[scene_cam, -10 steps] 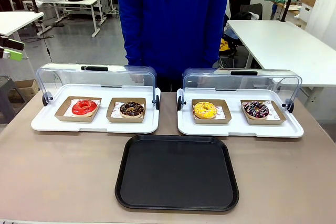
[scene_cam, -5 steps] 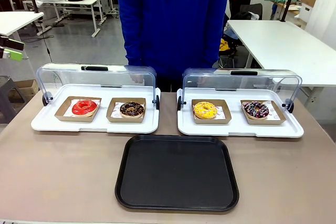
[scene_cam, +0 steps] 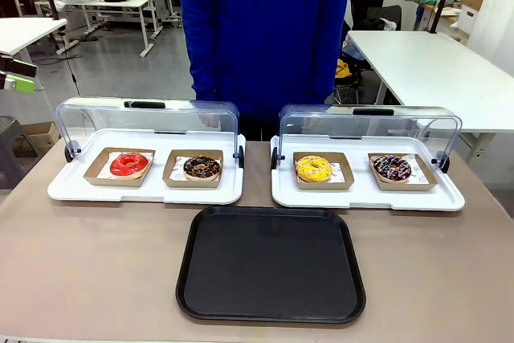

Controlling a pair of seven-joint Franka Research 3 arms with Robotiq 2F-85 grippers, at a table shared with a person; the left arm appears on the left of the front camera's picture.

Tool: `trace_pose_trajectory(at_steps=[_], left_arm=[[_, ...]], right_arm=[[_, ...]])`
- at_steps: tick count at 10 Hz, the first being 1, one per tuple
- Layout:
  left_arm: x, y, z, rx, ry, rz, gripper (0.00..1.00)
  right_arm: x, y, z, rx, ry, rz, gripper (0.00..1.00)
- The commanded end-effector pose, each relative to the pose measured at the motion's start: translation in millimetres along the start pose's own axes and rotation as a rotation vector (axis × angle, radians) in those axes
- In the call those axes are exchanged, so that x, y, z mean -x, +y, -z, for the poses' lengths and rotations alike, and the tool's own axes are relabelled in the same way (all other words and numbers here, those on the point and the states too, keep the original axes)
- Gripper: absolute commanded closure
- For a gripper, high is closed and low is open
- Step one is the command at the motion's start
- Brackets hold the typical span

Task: Move the first donut from the left to the tray.
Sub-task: Pick up the Paper togo box containing the Donut indicated by the person and place it on the Handle tray.

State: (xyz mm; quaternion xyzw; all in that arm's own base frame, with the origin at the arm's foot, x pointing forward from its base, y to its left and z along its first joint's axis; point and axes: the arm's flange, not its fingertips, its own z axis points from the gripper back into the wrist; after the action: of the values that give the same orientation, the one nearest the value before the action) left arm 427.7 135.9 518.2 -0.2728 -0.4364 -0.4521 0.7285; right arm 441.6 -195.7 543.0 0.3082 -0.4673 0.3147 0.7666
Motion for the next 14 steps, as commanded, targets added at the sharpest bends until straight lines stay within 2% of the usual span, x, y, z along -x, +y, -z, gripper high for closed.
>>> trace_pose_trajectory(at_steps=[1,14], left_arm=[[-0.8,-0.3,0.1,0.005,-0.013,0.008,0.0],[-0.8,-0.3,0.1,0.005,-0.013,0.008,0.0]], right_arm=[[-0.8,0.5,0.9,-0.005,-0.007,-0.005,0.0],[-0.8,0.5,0.9,-0.005,-0.007,-0.005,0.0]])
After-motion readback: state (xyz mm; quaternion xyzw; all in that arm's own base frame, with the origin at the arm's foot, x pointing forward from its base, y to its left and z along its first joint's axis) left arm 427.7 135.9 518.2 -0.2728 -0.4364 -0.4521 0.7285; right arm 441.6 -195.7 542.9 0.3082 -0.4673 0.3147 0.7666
